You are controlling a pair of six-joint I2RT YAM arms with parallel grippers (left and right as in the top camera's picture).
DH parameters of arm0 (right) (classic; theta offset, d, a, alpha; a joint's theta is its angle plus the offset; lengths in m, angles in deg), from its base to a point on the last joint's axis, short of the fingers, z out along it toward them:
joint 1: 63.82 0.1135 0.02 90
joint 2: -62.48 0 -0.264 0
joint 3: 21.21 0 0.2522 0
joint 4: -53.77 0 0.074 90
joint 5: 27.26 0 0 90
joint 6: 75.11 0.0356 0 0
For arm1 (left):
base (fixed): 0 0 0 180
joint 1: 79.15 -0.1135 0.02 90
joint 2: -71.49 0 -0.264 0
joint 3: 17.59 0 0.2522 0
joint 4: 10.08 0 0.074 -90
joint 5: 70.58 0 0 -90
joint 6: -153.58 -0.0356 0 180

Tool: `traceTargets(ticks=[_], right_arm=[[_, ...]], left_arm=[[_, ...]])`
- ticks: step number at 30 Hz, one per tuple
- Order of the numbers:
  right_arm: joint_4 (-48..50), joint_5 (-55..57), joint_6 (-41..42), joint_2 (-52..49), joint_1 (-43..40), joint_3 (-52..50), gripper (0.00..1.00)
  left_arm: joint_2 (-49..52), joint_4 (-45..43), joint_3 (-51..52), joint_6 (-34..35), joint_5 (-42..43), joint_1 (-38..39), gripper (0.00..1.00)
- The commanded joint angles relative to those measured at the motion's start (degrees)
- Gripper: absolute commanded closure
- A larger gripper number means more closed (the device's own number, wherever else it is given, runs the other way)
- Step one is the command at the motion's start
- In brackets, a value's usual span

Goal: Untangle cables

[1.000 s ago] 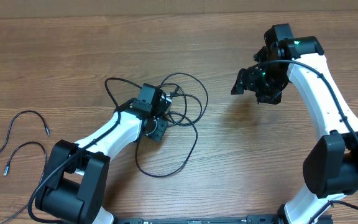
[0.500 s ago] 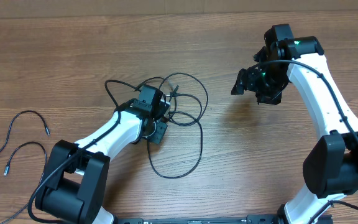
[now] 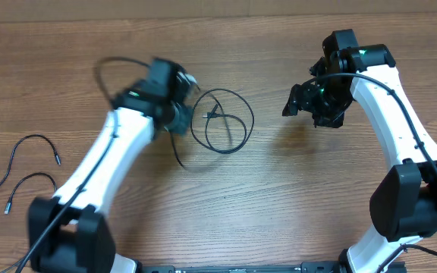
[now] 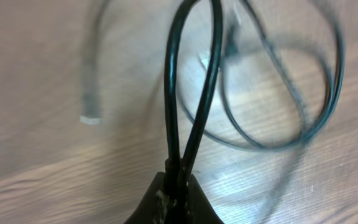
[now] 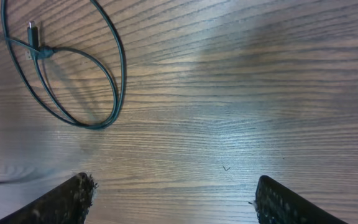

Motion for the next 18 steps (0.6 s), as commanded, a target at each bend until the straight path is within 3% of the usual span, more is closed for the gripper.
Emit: traceTargets(ticks=[1, 6, 12, 18], right_arm=[[0.1, 0.5, 0.3, 1.2, -0.1, 0.1, 0.18], [0.1, 0.5, 0.3, 1.2, -0.1, 0.1, 0.18], [0.1, 0.5, 0.3, 1.2, -0.1, 0.1, 0.18], [0.0, 0.5, 0.3, 1.2, -0.1, 0.1, 0.18]], left_arm=[[-4.8, 1.6, -7.6, 0.8, 0.1, -7.1, 0.96], [-6.8, 2.0, -14.1, 0.8, 0.0, -18.3, 0.85], [-6.7, 1.2, -15.0, 0.8, 0.0, -29.9, 0.86], [-6.1, 1.6, -14.8, 1.6, 0.3, -35.7, 0.87]])
